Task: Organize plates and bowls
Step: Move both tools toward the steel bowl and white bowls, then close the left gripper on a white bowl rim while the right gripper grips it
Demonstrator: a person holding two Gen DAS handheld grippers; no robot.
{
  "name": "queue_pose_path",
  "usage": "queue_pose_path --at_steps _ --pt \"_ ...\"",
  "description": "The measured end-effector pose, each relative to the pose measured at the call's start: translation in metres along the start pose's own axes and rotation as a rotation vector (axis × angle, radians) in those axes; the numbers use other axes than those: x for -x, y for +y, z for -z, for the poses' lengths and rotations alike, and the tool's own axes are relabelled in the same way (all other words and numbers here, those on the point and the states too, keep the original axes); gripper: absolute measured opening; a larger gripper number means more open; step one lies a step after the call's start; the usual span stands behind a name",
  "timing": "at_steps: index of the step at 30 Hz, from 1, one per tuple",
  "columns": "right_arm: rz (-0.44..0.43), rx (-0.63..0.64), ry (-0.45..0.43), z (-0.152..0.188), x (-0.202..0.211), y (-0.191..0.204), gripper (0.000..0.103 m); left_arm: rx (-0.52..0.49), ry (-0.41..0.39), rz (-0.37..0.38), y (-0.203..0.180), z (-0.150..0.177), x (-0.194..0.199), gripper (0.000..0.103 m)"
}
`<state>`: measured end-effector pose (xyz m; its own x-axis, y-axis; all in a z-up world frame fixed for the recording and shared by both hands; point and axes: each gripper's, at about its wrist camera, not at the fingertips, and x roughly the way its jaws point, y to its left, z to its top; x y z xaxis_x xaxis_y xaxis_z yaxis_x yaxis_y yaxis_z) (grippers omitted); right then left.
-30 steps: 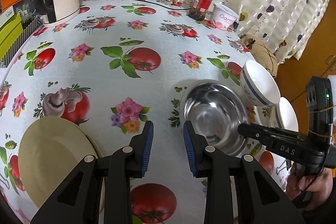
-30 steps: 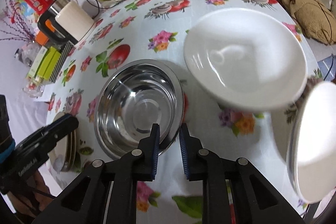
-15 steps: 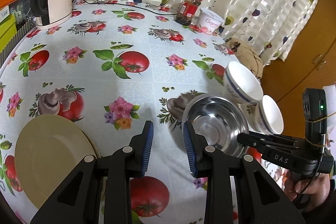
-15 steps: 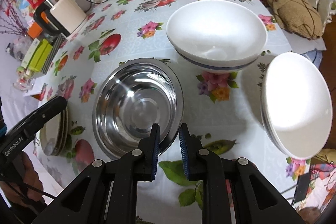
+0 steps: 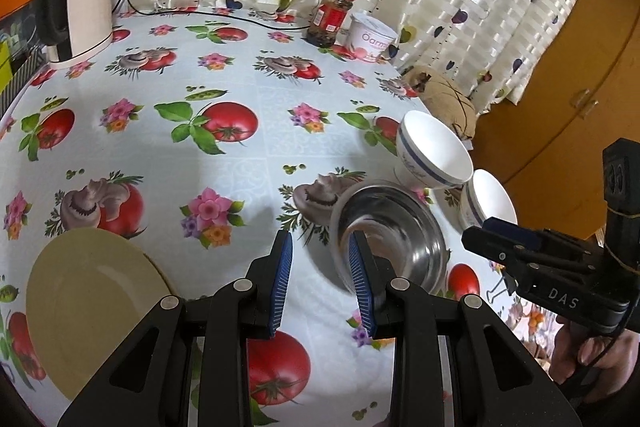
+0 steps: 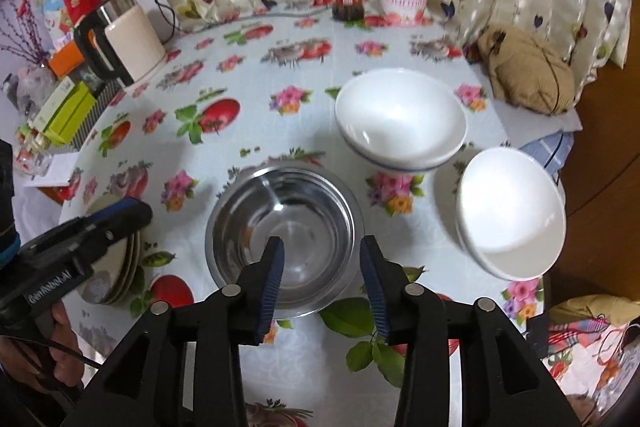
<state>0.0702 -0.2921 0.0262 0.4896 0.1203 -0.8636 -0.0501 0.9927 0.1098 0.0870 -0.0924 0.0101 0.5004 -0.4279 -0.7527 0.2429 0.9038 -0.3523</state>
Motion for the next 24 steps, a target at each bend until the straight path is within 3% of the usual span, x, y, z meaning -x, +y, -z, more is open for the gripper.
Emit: queue_pose_path --at_steps 11,24 --pt "0.011 0.046 -0.051 -0.013 0.012 -0.010 0.042 0.009 -0.011 -0.020 -0.023 -0.015 -0.007 0.031" --pt "-0.052 0.002 -0.100 -0.032 0.009 -0.053 0.043 -0.028 0.034 -0.020 -0.059 -0.042 -0.036 0.031"
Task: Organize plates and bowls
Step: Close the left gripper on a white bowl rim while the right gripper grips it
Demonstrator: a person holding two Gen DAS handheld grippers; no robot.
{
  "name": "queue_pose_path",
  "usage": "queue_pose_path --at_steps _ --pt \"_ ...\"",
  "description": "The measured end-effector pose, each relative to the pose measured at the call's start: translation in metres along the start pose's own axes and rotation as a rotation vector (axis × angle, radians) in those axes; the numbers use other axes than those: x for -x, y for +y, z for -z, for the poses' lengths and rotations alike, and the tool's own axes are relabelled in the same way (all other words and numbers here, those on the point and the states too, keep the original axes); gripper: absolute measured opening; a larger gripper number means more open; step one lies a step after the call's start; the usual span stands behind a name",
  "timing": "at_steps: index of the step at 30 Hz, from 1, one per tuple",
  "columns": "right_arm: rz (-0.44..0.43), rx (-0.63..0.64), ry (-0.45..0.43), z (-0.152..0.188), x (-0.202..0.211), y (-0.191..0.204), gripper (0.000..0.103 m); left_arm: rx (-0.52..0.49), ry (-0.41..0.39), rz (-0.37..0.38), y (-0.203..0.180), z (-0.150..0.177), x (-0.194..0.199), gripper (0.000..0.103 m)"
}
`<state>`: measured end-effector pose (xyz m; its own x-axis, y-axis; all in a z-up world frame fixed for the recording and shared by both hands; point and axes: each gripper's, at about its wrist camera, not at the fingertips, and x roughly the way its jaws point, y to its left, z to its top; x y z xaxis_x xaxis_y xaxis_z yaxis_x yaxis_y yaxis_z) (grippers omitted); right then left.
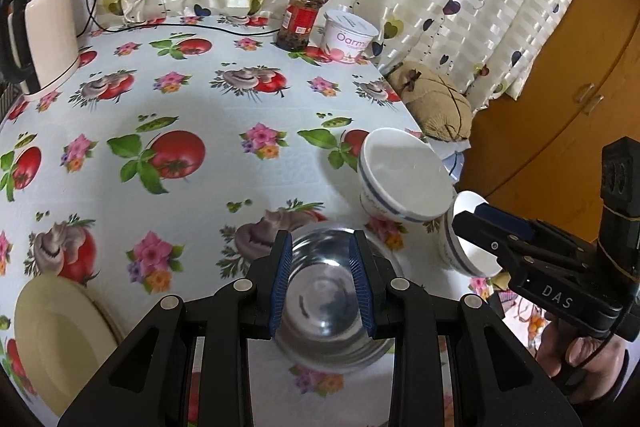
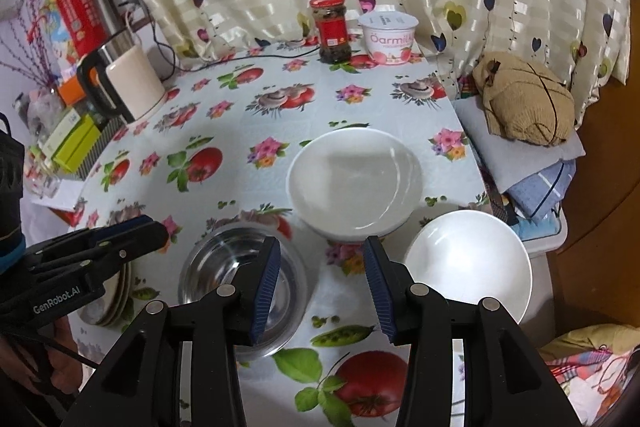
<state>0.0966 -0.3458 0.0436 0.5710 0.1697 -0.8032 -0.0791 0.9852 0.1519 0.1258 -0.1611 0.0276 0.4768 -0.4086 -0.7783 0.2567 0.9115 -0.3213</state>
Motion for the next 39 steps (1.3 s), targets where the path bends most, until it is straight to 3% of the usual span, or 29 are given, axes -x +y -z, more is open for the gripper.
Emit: queue_pose_path --at_steps 24,39 --pt "0.019 -0.095 0.004 -0.024 -0.030 -0.058 0.042 -0.005 0.051 0.056 -0.032 -0.036 -0.057 0.031" --pt "0.026 -0.110 0.053 -0.028 -0.059 -0.070 0.023 -0.011 0.090 0.058 -0.035 -0.039 -0.086 0.031"
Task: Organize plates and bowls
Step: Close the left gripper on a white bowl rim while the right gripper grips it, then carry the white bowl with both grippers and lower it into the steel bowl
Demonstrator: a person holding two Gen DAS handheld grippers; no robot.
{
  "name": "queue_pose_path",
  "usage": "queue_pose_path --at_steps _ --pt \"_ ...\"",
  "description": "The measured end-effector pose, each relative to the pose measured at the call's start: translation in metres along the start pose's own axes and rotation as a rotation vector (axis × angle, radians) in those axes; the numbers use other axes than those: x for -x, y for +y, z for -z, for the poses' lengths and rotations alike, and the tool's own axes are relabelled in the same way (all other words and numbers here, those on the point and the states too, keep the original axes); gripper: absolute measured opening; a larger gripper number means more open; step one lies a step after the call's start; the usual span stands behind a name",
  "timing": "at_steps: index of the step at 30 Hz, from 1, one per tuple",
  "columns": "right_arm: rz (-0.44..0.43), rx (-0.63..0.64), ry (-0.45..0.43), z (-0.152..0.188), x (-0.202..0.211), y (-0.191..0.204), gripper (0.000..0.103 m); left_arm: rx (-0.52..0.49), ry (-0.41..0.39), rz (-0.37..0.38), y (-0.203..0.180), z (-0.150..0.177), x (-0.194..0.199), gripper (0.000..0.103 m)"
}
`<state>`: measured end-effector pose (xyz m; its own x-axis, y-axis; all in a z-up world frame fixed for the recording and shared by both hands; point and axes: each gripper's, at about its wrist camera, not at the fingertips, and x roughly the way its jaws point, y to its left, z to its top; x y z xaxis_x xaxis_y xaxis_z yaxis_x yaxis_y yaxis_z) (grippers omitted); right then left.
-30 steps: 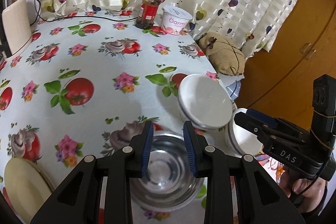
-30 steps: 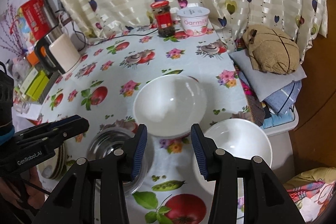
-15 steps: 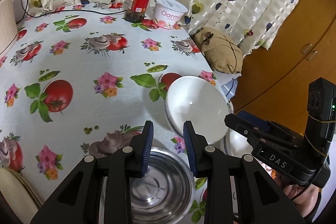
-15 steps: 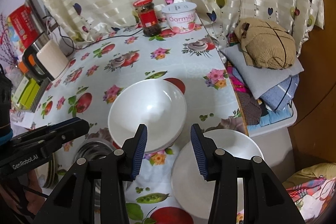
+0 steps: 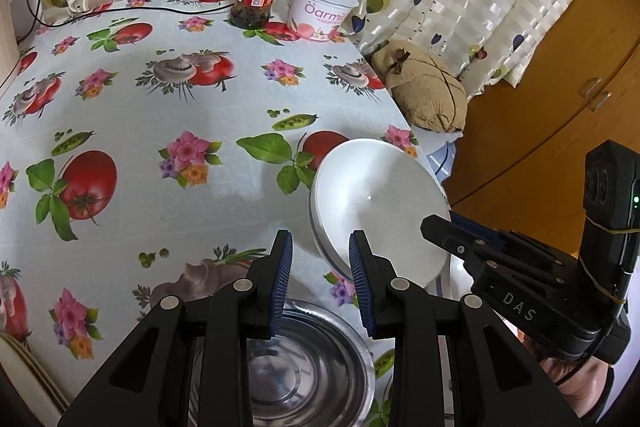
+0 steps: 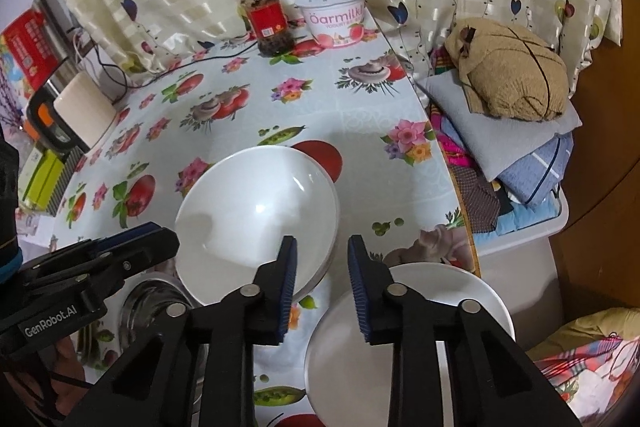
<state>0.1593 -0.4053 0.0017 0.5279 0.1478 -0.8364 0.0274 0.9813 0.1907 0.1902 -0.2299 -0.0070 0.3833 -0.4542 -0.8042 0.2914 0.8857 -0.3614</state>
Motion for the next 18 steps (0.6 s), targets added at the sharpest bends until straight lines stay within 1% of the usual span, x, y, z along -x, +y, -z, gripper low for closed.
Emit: queue_pose_path --at_steps 2,5,10,13,15,18 --pt "-0.003 0.005 0.004 -0.0001 -0.0022 0.0008 0.021 -0.002 0.007 0.005 -0.0006 0.0000 -0.0026 0.031" --pt "-0.003 0.005 0.010 -0.0003 -0.0050 0.0009 0.020 -0.004 0.016 0.013 -0.0014 -0.0001 -0.0062 0.031" --pt "-0.001 0.004 0.008 -0.0003 -0.0062 0.0007 0.018 -0.023 0.021 0.026 -0.0055 0.0019 -0.0098 0.028" --pt "-0.008 0.007 0.006 -0.0001 -0.0067 0.0012 0.018 -0.035 0.015 0.015 -0.0070 0.0028 -0.0094 0.028" --pt "-0.006 0.006 0.005 -0.0007 -0.0067 0.0015 0.018 -0.032 0.016 0.012 -0.0061 0.0028 -0.0086 0.024" --pt "-0.008 0.004 0.005 -0.0006 -0.0068 0.0024 0.018 -0.031 0.013 0.008 -0.0053 0.0034 -0.0065 0.024"
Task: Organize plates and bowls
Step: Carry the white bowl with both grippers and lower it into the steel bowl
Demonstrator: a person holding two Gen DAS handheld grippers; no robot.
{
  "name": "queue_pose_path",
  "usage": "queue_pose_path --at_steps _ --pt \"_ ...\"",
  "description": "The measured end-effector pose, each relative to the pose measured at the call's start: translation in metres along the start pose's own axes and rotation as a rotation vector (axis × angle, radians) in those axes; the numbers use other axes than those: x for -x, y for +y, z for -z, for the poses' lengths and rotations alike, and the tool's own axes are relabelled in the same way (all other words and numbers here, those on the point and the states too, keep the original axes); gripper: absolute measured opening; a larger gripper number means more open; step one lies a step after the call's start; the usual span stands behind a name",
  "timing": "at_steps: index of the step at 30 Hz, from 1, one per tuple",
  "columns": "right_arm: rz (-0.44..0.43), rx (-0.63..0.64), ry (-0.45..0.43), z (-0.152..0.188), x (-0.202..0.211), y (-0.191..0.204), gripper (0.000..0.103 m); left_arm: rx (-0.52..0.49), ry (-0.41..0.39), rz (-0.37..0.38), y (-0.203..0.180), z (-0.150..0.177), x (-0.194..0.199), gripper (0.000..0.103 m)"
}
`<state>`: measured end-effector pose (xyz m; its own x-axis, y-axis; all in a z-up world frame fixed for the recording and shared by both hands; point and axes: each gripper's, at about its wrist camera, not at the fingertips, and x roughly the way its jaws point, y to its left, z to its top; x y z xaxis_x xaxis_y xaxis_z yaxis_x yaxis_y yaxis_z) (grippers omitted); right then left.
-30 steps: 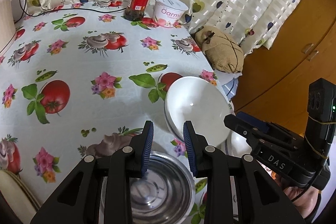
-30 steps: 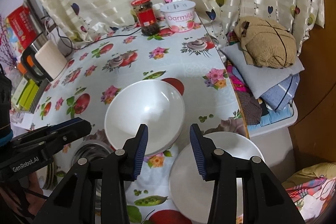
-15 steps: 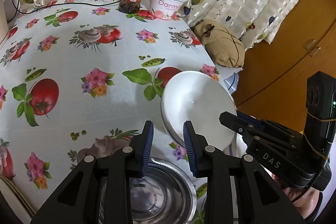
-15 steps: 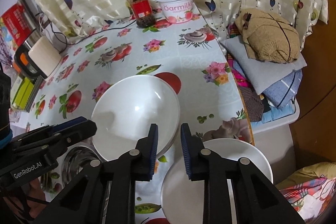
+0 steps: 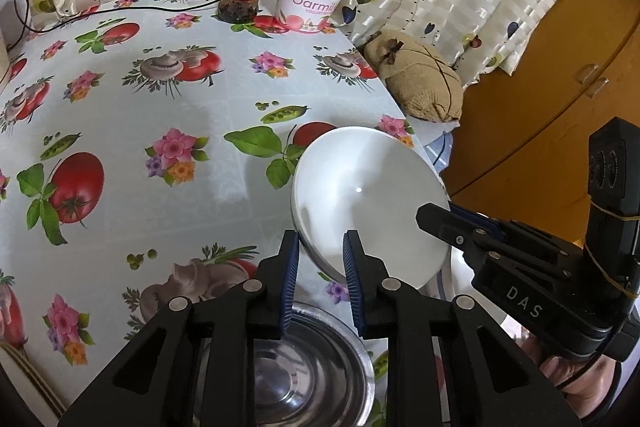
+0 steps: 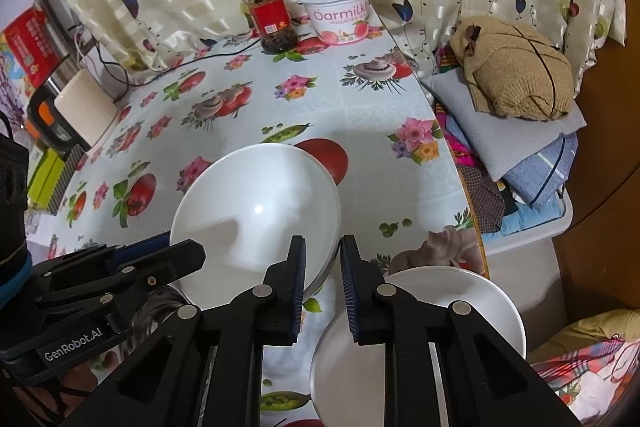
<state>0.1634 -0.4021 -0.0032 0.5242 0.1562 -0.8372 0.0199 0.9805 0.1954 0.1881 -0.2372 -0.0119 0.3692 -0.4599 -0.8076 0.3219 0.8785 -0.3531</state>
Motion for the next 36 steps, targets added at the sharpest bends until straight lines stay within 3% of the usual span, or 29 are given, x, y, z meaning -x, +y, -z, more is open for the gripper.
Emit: queue_pose_path --at_steps 17,36 --pt "0.001 0.022 -0.050 -0.004 0.025 0.015 0.018 0.014 -0.052 0.017 0.002 0.000 0.028 0.024" --pt "-0.035 0.078 -0.083 0.009 0.055 0.061 0.018 0.047 -0.114 -0.015 0.021 0.025 0.079 0.024"
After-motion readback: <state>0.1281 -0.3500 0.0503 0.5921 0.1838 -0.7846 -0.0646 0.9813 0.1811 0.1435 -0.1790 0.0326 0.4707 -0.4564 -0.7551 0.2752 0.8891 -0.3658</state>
